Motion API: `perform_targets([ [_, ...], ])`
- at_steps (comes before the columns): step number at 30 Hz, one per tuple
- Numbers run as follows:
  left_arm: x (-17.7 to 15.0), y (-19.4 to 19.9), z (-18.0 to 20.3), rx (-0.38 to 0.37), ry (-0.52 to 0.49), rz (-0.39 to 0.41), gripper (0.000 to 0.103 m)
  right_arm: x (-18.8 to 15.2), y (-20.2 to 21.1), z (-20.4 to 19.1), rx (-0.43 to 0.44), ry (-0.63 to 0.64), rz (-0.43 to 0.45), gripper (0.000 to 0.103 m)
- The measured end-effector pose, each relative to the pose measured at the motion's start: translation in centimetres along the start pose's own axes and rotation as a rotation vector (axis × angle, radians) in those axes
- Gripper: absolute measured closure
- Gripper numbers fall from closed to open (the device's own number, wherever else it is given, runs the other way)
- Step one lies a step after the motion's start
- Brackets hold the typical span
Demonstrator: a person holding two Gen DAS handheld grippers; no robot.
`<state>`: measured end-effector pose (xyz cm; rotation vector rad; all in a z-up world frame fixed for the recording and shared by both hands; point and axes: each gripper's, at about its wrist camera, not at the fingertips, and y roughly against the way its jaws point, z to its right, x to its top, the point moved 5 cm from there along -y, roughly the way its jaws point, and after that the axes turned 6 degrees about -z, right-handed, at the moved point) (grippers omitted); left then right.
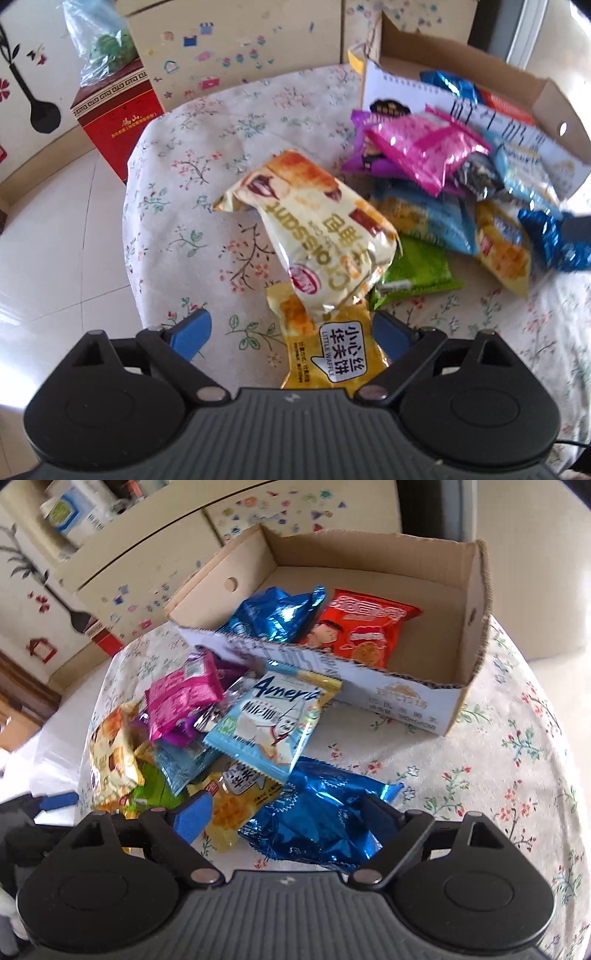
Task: Organize snacks
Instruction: 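Grasp the yellow waffle packet with left tool while right tool grasps another blue foil bag, then lift both held packets and carry them over the cardboard box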
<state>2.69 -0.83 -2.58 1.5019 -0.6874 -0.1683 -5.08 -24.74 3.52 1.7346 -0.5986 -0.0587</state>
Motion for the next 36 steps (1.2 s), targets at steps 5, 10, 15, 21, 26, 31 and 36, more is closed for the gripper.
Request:
perform_targets([
  [5,-0.1,-1.3,0.8,0.036,-0.034,-0.005,0.007,0.2,-0.2,0.9,-0.012,-0.066,-0.003,0.010],
  [10,0.1,-1.4,0.9,0.029,-0.031,0.008,0.008,0.3,-0.8,1.1,-0.041,-0.096,-0.015,0.009],
  [15,0.0,-1.4,0.8,0.014,-0.025,0.007,0.008,0.3,-1.6,1.0,-0.071,-0.091,-0.030,0.008],
  [21,-0.2,-1.0,1.1,-0.027,-0.030,0.015,0.026,0.0,-2.2,0.5,-0.095,-0.064,-0.048,0.011],
  [26,-0.4,-0.6,1.3,-0.080,-0.013,0.022,0.045,-0.2,-2.1,0.5,-0.082,-0.056,-0.045,0.013],
  [31,-0.8,-0.1,1.0,-0.089,0.021,0.029,0.054,-0.8,-1.6,0.6,-0.060,-0.047,-0.042,0.016],
  [36,-1.5,0.5,1.0,-0.095,0.049,0.036,0.055,-1.5,-0.8,0.4,-0.033,-0.042,-0.034,0.017],
])
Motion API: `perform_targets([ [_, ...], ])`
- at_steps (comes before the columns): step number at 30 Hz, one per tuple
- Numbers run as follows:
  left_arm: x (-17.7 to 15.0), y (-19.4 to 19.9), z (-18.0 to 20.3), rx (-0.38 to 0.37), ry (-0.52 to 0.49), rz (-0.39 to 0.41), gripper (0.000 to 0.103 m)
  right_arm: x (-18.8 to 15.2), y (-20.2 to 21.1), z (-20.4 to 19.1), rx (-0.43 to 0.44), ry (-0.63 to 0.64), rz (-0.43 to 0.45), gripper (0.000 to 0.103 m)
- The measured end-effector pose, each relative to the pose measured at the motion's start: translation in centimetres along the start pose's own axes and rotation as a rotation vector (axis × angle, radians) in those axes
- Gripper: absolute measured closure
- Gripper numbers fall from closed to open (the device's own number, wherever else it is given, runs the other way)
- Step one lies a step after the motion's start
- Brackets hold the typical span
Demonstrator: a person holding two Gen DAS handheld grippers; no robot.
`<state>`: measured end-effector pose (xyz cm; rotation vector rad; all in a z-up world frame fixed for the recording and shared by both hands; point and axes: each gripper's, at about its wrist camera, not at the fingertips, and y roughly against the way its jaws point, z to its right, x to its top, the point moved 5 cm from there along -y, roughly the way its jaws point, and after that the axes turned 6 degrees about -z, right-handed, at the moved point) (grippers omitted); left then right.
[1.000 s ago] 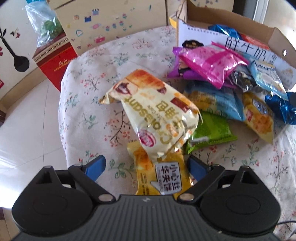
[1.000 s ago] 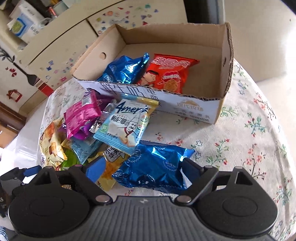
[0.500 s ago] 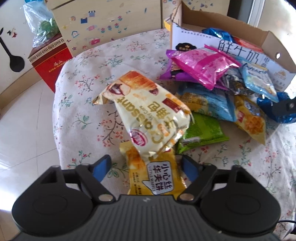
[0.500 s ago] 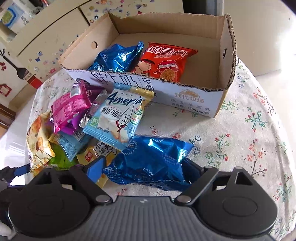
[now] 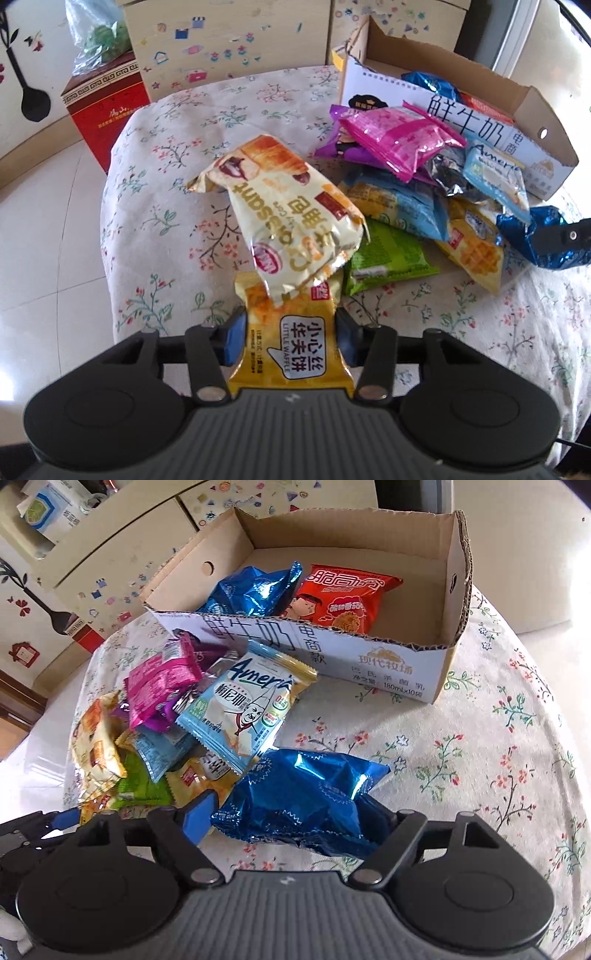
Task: Organize snacks
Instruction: 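Lift both held packets and carry them over the cardboard box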
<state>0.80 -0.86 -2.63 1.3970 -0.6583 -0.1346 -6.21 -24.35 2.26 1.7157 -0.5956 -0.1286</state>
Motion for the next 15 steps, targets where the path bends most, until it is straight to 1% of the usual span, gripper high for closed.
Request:
perform_targets([
  [6,-1.2,1.6,0.5,-0.044,0.025,0.024,0.055,-0.9,0.8,-0.4,0.030,0.009,0.012,0.018],
  [15,-1.9,3.7,2.2,-0.095,0.012,0.078,0.055,-2.3,2.7,-1.3,0.099,0.009,0.044,0.018],
])
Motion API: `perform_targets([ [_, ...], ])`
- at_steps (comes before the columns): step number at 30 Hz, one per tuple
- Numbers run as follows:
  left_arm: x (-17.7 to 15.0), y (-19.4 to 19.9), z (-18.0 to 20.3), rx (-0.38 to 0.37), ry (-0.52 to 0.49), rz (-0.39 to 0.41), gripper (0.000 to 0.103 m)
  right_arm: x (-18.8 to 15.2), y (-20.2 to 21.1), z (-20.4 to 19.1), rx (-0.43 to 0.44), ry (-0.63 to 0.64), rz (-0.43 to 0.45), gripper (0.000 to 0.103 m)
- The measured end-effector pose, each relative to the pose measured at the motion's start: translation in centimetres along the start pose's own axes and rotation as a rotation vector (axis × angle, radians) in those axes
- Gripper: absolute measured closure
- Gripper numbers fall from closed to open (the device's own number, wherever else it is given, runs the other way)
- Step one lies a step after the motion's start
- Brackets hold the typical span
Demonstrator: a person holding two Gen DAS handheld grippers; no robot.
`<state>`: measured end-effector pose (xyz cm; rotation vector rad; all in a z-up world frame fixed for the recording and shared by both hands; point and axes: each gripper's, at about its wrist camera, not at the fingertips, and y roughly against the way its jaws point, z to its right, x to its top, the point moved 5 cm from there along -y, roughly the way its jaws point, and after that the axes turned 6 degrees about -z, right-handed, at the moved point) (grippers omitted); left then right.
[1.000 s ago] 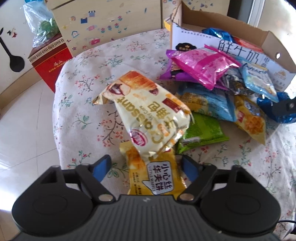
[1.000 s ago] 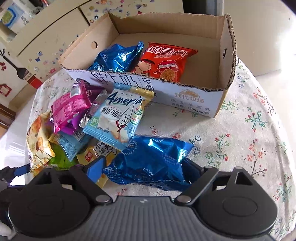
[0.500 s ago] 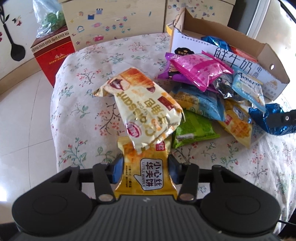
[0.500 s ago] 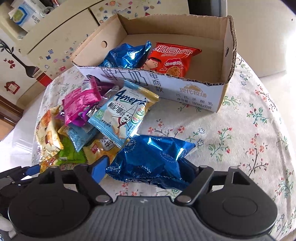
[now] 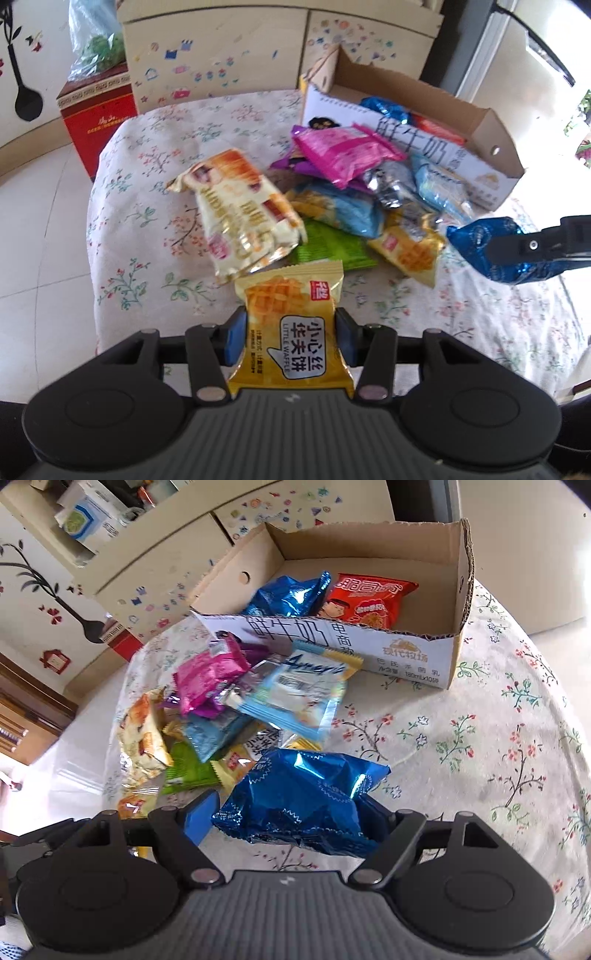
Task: Organize snacks
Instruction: 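Lift both held packets and carry them over the cardboard box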
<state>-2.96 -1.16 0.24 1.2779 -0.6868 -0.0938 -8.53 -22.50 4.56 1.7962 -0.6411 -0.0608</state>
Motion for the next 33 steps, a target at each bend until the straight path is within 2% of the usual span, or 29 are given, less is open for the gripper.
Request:
perform_targets([
  [5,0.4,0.6,1.1,0.010,-0.033,0.044,0.055,-0.3,0.8,-0.2,0.021,-0.009,0.025,0.018],
  [13,1.6,1.1,2.1,0.011,-0.030,0.093,0.055,0.7,1.7,-1.1,0.028,0.016,0.078,0.018],
  [18,2.8,1.5,2.8,-0.024,-0.017,0.115,0.055,1.2,2.1,-1.6,0.030,0.031,0.104,0.018],
  [26,6.6,2.8,3.5,-0.062,0.008,0.185,0.055,2.7,3.6,-2.2,0.044,0.043,0.173,0.018],
  [33,10.5,3.6,4.1,-0.068,0.005,0.246,0.055,5.1,6.0,-1.9,0.064,0.032,0.284,0.018],
])
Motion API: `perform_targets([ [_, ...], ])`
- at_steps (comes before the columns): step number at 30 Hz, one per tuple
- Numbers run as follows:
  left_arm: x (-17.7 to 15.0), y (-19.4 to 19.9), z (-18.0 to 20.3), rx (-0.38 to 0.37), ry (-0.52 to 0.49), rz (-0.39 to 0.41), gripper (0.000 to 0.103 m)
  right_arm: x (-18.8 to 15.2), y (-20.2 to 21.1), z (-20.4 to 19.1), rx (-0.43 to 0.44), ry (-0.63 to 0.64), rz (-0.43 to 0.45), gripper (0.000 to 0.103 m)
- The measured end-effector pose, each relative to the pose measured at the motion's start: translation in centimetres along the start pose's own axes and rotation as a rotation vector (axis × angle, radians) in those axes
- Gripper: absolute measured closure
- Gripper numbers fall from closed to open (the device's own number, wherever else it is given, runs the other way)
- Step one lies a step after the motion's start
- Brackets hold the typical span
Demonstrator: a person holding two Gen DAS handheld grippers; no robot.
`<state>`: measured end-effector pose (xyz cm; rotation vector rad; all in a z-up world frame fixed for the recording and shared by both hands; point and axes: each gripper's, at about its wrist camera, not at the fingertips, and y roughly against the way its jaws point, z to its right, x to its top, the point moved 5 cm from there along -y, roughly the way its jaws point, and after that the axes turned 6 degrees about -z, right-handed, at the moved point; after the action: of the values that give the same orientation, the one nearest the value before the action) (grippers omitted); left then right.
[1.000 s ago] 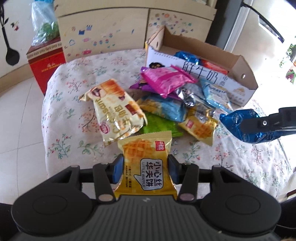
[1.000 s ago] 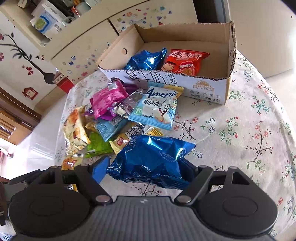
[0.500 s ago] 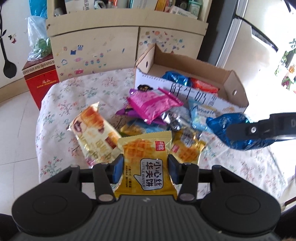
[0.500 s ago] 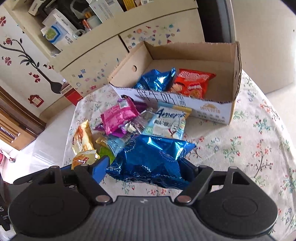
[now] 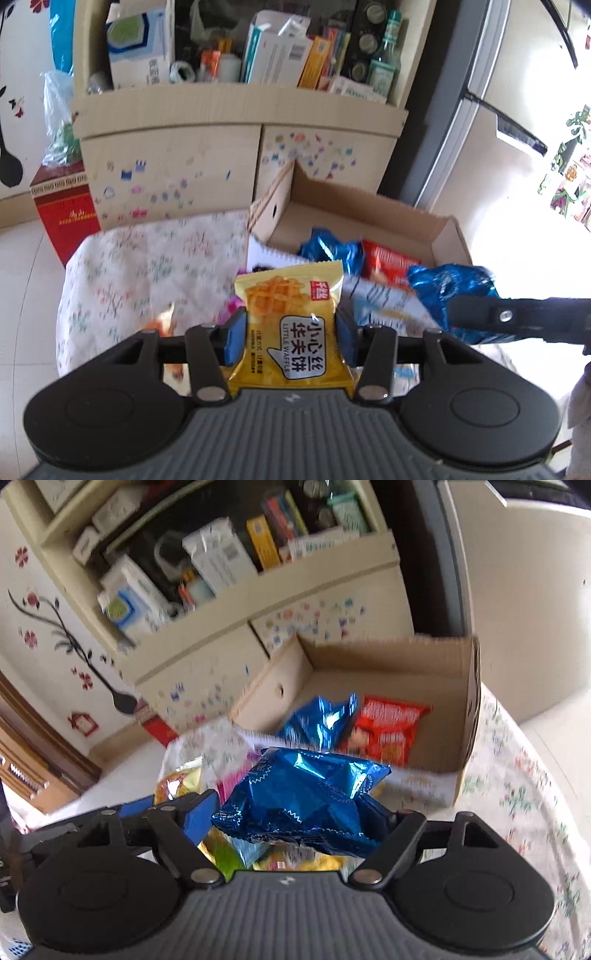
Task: Organize snacks
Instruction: 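Lift both held packets and carry them over the cardboard box, then open both tools to drop the waffle packet and blue bag into the box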
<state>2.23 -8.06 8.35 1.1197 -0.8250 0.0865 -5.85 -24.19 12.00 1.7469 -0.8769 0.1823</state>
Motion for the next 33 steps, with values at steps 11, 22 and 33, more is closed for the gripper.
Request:
perform_targets([
  [11,5.0,-2.3,1.1,-0.018,-0.012,0.023,0.054,3.9,1.7,2.1,-0.020,-0.071,0.146,0.017],
  [22,9.1,-6.0,3.0,-0.023,-0.072,0.023,0.054,6.1,0.0,4.0,-0.070,-0.136,0.170,0.017],
  [33,12.1,-11.1,3.4,-0.030,-0.049,-0.012,0.054,8.1,-2.9,6.2,-0.110,-0.251,0.170,0.017],
])
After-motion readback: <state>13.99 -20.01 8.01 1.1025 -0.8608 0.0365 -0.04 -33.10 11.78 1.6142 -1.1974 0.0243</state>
